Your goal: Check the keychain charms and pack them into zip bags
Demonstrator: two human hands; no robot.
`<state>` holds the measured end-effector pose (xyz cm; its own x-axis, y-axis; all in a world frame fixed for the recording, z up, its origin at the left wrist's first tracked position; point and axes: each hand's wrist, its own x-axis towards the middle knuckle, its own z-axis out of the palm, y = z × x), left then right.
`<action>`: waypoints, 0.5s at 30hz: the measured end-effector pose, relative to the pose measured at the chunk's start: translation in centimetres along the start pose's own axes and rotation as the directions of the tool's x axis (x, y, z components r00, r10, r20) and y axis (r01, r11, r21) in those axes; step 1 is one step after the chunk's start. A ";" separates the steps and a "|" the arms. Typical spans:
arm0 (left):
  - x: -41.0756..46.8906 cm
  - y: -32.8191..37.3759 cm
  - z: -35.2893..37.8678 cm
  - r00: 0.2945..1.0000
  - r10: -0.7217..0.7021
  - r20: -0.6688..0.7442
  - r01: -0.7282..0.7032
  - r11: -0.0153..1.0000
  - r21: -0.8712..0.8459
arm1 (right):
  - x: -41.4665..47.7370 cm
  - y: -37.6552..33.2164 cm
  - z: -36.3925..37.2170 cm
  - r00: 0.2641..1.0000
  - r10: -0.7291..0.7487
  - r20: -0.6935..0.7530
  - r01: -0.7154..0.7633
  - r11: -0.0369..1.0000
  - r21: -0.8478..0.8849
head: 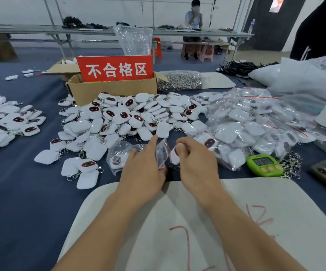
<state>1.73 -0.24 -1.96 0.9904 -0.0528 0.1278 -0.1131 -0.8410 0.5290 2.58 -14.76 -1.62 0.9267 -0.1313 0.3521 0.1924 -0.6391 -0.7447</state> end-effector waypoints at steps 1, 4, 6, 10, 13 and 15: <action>-0.1 0.1 0.2 1.000 0.008 -0.020 -0.007 0.999 0.047 | -0.3 0.0 -0.4 0.995 0.087 -0.038 -0.083 0.991 0.104; -0.2 0.3 0.2 0.990 -0.032 -0.140 0.060 0.978 0.200 | -1.1 0.0 -1.6 0.945 0.319 0.075 -0.317 0.832 0.456; -0.4 0.2 0.0 0.974 -0.059 -0.217 0.114 0.962 0.247 | -1.6 0.1 -2.2 0.909 0.370 0.193 -0.413 0.732 0.542; -0.9 1.0 -1.0 0.917 0.159 -0.367 -0.201 0.976 -0.079 | -1.6 -0.1 -3.0 0.906 0.314 0.285 -0.420 0.753 0.506; -1.2 1.6 -1.0 0.943 0.181 -0.279 -0.277 0.892 -0.357 | -1.3 -0.9 -3.3 0.908 0.228 0.350 -0.401 0.717 0.571; -0.9 1.8 -0.8 0.973 0.126 -0.192 -0.207 0.844 -0.495 | -1.0 -1.1 -3.7 0.918 0.189 0.348 -0.372 0.710 0.598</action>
<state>0.60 -1.21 -0.44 0.9345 -0.0538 0.3520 -0.3395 -0.4322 0.8354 0.28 -16.69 0.92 0.9997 0.0220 -0.0146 -0.0157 0.0480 -0.9987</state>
